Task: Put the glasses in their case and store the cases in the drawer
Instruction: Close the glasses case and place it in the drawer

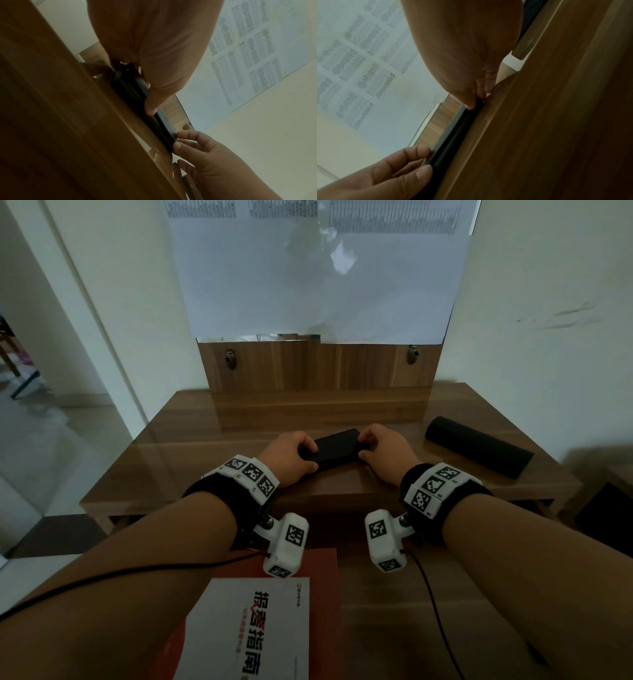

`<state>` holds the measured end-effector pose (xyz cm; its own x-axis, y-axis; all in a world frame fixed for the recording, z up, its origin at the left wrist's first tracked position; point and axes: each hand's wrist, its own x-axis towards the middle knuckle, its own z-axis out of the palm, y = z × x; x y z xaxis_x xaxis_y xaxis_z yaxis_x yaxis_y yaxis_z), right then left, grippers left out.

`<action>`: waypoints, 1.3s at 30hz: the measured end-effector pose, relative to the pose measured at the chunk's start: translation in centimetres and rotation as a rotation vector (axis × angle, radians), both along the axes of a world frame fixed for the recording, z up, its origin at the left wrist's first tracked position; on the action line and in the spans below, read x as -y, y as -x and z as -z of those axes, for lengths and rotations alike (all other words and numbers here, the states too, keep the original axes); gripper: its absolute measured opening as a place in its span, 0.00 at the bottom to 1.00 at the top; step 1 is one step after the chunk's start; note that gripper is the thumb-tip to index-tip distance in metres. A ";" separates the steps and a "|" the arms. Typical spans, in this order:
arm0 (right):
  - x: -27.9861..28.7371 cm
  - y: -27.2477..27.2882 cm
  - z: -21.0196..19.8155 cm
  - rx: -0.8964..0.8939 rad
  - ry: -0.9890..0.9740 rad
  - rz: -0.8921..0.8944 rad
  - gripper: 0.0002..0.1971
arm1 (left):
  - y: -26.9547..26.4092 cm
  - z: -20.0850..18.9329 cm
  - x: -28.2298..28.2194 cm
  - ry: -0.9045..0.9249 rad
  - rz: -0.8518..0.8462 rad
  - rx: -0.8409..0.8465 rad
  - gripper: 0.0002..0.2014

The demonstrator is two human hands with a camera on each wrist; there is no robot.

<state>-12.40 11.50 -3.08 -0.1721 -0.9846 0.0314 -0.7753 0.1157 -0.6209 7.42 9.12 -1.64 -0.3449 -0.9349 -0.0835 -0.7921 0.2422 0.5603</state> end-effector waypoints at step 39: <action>-7.0 3.5 -3.1 0.472 -0.109 0.094 0.26 | 2.9 -1.2 -5.0 -0.029 0.195 -0.156 0.30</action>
<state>-15.85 18.54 0.06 -0.2311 -0.9573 -0.1735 -0.3953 0.2553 -0.8824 4.50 14.12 -0.41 -0.5293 -0.8475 -0.0407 -0.6352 0.3640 0.6812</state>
